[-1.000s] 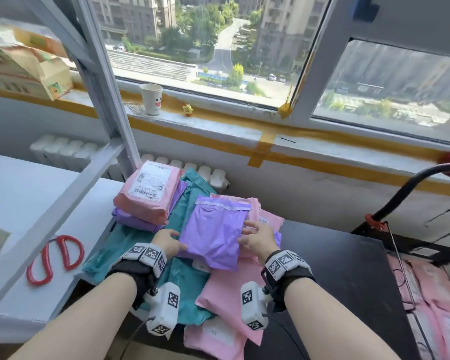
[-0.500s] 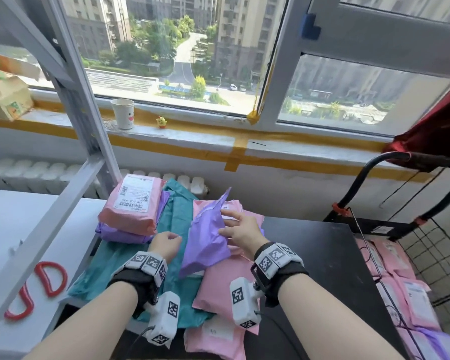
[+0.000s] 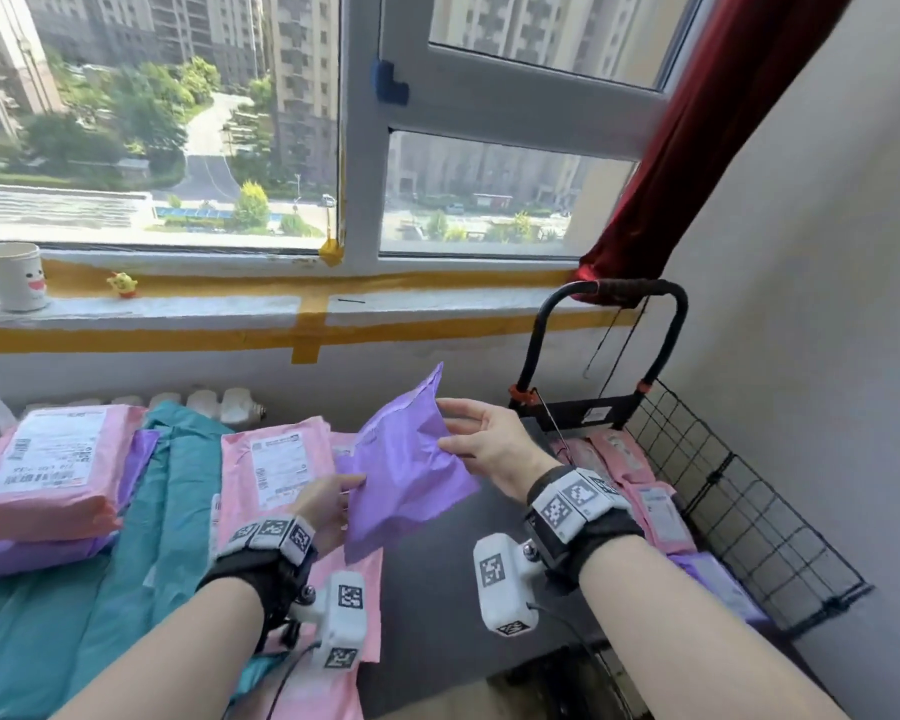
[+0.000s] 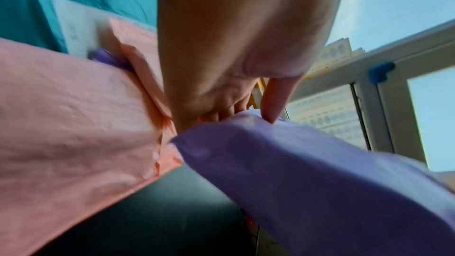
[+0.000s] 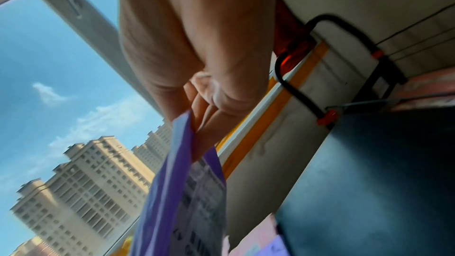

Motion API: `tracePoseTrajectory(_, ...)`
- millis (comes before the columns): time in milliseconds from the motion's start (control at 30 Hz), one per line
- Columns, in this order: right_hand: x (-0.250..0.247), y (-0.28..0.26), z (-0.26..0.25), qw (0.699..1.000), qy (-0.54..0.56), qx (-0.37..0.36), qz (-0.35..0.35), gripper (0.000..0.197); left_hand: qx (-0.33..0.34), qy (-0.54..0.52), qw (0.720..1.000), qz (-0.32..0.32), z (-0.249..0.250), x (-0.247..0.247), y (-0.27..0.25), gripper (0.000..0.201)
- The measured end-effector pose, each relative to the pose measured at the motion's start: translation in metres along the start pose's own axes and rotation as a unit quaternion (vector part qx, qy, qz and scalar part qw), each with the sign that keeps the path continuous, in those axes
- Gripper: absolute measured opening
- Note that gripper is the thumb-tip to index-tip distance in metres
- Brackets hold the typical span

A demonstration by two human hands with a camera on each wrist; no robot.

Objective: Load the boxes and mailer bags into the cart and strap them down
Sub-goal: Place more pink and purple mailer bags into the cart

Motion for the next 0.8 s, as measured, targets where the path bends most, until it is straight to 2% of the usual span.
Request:
tracePoseTrajectory(233,-0.15,-0.056,0.025,0.993,0.024,0.008,0.114,0.048,0.026,0.069,0.996,-0.052,-0.003,0.122,-0.003,0.008)
tracePoseTrajectory(333,-0.214,-0.081,0.037,0.99,0.012,0.018,0.137,0.044,0.042,0.112,0.991,-0.065,-0.016,0.188,-0.006,0.005)
tracePoseTrajectory(567,-0.358,-0.124,0.08,0.982,-0.015,0.049,0.184,0.043,0.052,0.214,0.975,-0.032,-0.063,0.327,0.009,0.011)
tracePoseTrajectory(800,-0.464,-0.129,0.134,0.975,-0.011,0.098,0.2,0.042,0.02,0.266,0.964,-0.008,-0.102,0.424,0.037,0.016)
Point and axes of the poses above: each hand's wrist, its own y-axis towards the middle knuckle, its own x-axis out of the palm, z = x × y, the point moved 5 cm from there along y, towards the middle knuckle, and after that the axes turned 7 degrees about -x, right-handed, at the moved point
